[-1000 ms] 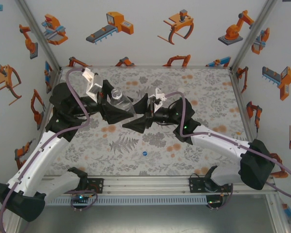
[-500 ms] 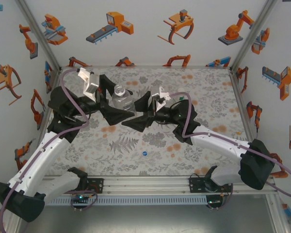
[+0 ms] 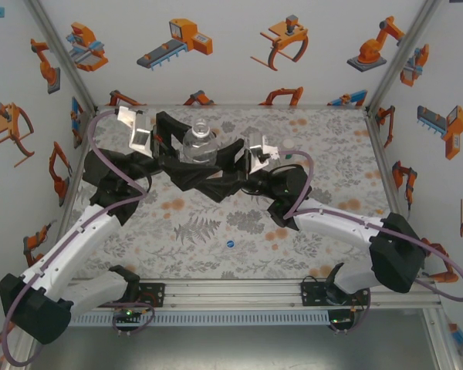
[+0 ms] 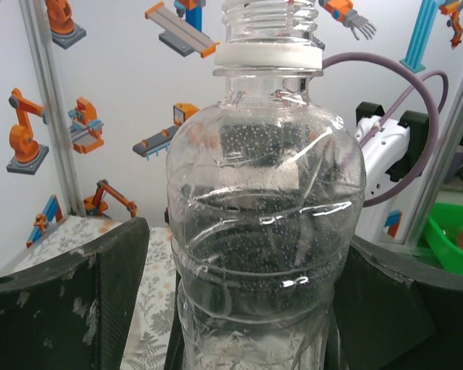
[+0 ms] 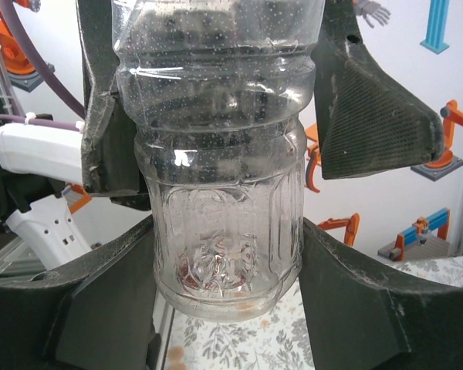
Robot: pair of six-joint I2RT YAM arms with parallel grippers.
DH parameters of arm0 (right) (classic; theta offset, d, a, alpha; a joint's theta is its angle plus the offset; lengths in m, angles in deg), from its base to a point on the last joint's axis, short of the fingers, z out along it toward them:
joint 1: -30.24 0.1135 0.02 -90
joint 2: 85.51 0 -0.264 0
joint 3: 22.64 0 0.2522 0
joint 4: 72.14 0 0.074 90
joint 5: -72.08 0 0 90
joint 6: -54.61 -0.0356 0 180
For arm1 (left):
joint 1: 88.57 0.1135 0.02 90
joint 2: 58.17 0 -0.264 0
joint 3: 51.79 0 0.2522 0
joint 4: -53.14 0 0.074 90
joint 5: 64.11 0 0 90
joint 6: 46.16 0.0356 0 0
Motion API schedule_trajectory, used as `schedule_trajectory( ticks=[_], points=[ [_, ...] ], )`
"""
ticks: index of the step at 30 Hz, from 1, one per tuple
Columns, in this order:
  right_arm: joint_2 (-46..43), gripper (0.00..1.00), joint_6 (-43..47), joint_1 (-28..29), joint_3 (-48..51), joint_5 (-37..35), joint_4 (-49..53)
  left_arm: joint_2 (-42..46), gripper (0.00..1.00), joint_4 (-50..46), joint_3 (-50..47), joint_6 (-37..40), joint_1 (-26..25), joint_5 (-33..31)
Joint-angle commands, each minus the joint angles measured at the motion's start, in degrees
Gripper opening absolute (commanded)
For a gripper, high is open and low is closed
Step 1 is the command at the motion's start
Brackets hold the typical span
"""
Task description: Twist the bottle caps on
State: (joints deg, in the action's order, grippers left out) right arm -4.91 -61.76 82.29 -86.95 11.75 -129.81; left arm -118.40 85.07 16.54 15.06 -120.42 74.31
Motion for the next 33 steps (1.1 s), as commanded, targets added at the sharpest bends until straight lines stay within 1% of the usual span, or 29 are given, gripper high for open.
schedule_trajectory(
  ticks=[1,6,10,15,18,21,25,28,33],
  points=[
    [0.0,0.20,-0.1,0.7,-1.0,-1.7,-5.7,-0.2,0.79,4.3,0.0,-1.8,-0.1,-1.2],
    [0.3,0.19,-0.2,0.8,-1.2,-1.7,-5.6,-0.4,0.76,3.3,0.2,-1.6,-0.2,-0.6],
    [0.5,0.19,-0.2,0.8,-1.4,-1.5,-5.2,-0.4,0.78,1.7,0.5,-1.0,-0.2,-0.3],
    [1.0,0.18,-0.3,0.8,-2.0,-1.0,-4.5,-0.5,0.78,0.6,0.9,-0.5,-0.4,0.7],
    [0.9,0.17,-0.3,0.8,-2.2,-0.8,-3.7,-0.4,0.78,-2.4,1.7,0.9,-0.4,2.2],
    [0.9,0.17,-0.2,0.8,-2.1,-1.1,-3.6,0.0,0.80,-5.3,2.0,2.9,-0.4,2.2],
    [1.0,0.16,-0.3,0.8,-2.3,-0.9,-3.5,0.1,0.79,-5.2,1.9,3.2,-0.4,2.5],
    [1.1,0.16,-0.3,0.8,-2.5,-0.7,-3.4,-0.1,0.74,-3.5,1.9,2.6,-0.5,2.6],
    [1.4,0.16,-0.4,0.8,-2.5,-0.7,-3.3,-0.8,0.61,-2.2,2.4,1.7,-0.5,3.1]
  ],
)
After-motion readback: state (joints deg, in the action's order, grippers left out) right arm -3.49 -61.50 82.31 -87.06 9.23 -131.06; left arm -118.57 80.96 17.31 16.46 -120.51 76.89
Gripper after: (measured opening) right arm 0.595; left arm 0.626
